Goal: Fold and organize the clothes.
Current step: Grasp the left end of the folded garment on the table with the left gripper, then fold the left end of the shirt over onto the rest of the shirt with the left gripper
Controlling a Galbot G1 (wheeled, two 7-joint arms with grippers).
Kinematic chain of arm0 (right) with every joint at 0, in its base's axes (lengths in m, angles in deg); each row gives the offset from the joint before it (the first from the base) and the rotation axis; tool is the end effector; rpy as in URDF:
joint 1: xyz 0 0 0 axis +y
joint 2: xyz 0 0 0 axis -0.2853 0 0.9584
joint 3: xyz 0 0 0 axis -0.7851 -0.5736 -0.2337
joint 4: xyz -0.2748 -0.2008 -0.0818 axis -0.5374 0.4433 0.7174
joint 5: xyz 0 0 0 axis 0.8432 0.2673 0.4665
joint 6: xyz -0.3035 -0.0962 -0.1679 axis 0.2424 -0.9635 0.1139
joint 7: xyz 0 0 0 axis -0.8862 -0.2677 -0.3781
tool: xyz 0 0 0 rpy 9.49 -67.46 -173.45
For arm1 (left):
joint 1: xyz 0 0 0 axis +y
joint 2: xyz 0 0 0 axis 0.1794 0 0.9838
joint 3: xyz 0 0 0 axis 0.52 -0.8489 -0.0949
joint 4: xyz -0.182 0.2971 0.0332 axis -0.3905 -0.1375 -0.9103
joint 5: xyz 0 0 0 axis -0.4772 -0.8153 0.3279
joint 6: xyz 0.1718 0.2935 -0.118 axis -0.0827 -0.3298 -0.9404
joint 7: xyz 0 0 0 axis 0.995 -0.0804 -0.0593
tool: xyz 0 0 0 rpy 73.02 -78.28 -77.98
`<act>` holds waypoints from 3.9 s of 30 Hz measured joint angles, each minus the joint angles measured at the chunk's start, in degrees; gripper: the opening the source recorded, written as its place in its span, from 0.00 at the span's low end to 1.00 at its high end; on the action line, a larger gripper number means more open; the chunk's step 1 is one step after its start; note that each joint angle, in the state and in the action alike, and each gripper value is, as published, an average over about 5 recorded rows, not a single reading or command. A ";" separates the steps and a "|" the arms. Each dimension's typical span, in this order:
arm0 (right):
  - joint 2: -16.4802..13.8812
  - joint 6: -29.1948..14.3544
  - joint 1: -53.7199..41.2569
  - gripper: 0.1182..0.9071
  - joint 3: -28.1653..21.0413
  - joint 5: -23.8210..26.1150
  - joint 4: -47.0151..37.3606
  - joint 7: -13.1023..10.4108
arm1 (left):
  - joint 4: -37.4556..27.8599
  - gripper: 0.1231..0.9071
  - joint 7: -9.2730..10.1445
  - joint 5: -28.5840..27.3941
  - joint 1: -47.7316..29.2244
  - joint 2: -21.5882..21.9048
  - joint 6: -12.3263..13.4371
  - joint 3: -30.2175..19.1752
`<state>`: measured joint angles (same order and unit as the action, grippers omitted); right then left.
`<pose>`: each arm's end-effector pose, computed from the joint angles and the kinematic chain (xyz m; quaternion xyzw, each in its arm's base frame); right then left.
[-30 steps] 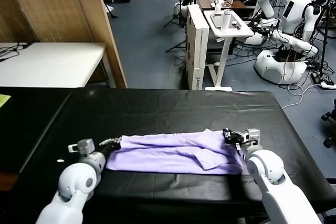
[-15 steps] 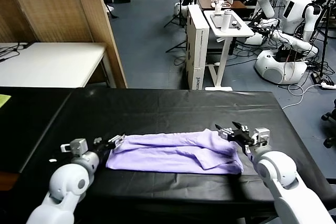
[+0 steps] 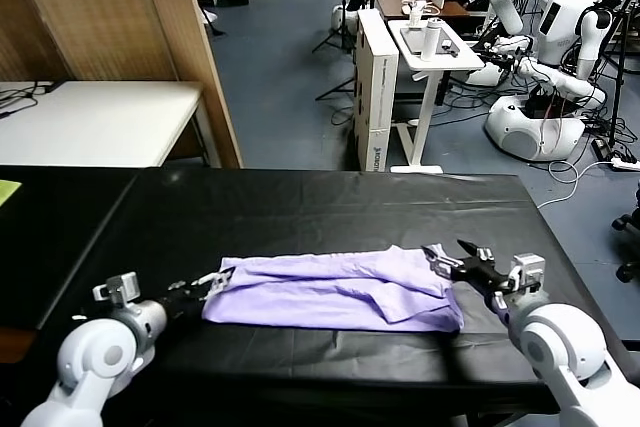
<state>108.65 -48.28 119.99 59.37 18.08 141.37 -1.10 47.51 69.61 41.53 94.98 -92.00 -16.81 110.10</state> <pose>0.2750 -0.1137 -0.2041 0.1188 -0.9678 -0.0178 0.2210 0.2741 0.1291 -0.2476 -0.0905 -0.9193 0.2036 0.3243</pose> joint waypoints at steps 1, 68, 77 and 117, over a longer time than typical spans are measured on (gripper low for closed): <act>0.12 0.01 0.03 1.00 -0.05 0.05 0.03 -0.05 | -0.21 1.00 -0.15 0.16 0.06 -0.03 0.00 -0.01; 5.79 -0.70 1.04 1.00 -1.97 3.99 0.00 -0.40 | 2.07 0.08 -8.10 -29.72 9.75 12.25 3.78 13.33; 6.25 -1.59 3.20 1.00 -0.48 5.62 0.79 -0.37 | 7.80 0.08 -2.01 -16.83 6.78 7.31 -0.02 9.07; 7.91 -2.04 5.23 1.00 0.20 8.67 0.15 0.22 | 8.72 0.08 6.32 -4.84 -5.01 -8.92 0.00 -13.68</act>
<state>116.56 -50.31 125.22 59.57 26.75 141.52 -0.88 56.23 75.93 36.69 89.96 -100.93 -16.81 96.42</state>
